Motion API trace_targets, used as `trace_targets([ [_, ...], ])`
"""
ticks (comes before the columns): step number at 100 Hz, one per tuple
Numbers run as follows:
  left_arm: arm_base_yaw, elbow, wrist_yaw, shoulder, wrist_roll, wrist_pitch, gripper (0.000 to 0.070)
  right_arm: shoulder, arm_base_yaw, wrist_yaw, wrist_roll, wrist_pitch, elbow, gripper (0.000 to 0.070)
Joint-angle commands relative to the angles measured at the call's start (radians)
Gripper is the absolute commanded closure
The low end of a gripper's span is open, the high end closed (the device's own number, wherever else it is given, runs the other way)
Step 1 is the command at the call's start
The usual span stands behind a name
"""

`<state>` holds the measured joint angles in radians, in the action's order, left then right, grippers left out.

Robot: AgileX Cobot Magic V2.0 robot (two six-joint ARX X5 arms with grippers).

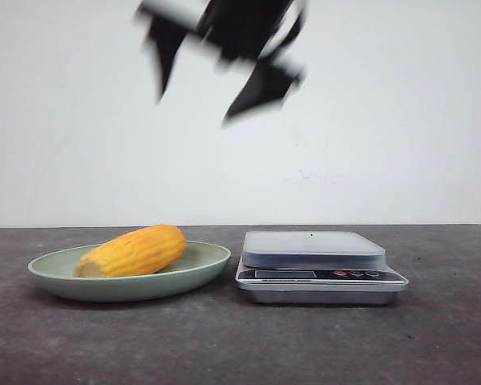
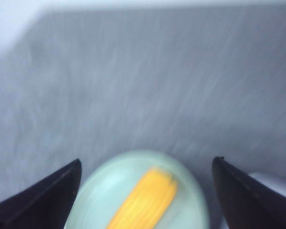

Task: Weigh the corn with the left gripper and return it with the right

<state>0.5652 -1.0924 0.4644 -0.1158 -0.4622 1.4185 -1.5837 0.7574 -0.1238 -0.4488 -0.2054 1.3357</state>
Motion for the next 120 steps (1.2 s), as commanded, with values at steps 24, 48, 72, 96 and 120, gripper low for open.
trace_targets([
  [24,0.004,-0.012,-0.002,-0.001,0.024,-0.008,0.0352,0.468,-0.09,-0.038,0.264,-0.37,0.021,0.0148],
  [48,0.004,-0.012,-0.002,-0.001,0.025,-0.088,0.0352,0.819,-0.096,-0.154,0.332,-0.629,0.021,0.0148],
  [72,0.005,-0.012,-0.002,-0.001,0.031,-0.117,0.0352,1.082,-0.096,-0.218,0.244,-0.957,0.02,0.0148],
  [96,0.005,0.02,-0.002,-0.001,0.023,-0.134,0.0352,1.227,-0.125,-0.218,0.227,-1.062,-0.022,0.0199],
  [120,0.005,0.08,-0.003,-0.001,0.039,-0.212,0.0685,1.255,-0.128,-0.218,0.22,-1.025,-0.085,0.07],
])
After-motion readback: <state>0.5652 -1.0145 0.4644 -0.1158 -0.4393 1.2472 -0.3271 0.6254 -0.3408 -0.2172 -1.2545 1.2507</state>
